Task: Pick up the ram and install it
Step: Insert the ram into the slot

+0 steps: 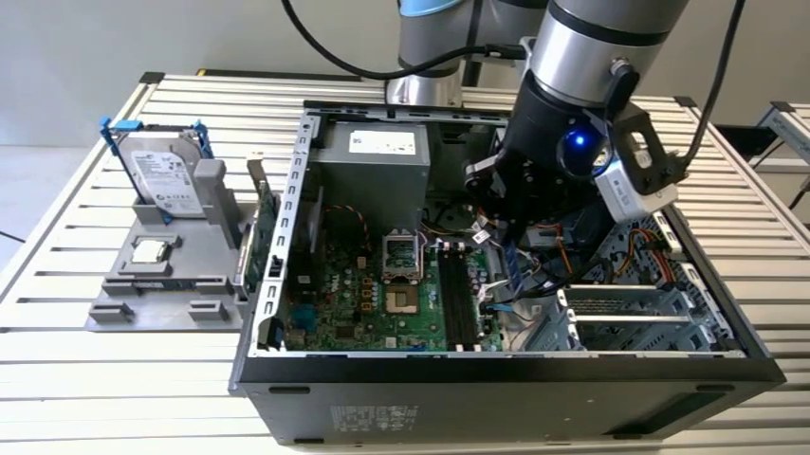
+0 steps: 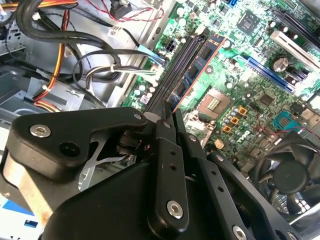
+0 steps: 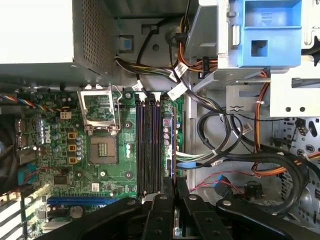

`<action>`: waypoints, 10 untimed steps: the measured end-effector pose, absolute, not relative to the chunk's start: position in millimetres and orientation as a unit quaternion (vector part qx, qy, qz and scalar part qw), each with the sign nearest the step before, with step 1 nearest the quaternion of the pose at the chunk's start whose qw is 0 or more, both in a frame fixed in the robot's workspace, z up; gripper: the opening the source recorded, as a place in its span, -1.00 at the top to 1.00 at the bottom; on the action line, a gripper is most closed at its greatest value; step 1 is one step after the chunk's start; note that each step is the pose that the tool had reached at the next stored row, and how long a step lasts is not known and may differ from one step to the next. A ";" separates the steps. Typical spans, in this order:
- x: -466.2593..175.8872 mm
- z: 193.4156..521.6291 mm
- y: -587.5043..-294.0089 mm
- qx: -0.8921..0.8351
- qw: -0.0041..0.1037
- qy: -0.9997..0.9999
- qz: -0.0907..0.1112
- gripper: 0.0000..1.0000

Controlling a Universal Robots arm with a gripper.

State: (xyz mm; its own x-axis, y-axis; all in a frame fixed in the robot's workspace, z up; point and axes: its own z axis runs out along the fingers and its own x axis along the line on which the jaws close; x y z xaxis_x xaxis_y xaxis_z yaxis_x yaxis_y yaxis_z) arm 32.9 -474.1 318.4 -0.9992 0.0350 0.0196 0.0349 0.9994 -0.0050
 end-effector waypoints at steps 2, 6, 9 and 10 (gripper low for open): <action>32.8 317.3 -474.1 -0.017 0.010 -1.000 0.003 1.00; 32.5 314.7 -474.1 -0.017 0.010 -1.000 0.003 1.00; 32.4 313.0 -474.1 -0.017 0.010 -1.000 0.002 1.00; 32.2 312.0 -474.1 -0.017 0.010 -1.000 0.002 1.00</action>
State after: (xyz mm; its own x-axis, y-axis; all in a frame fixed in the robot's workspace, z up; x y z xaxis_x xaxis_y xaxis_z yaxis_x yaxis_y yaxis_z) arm 32.2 -474.1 312.0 -0.9992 0.0349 0.0207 0.0348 0.9994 -0.0052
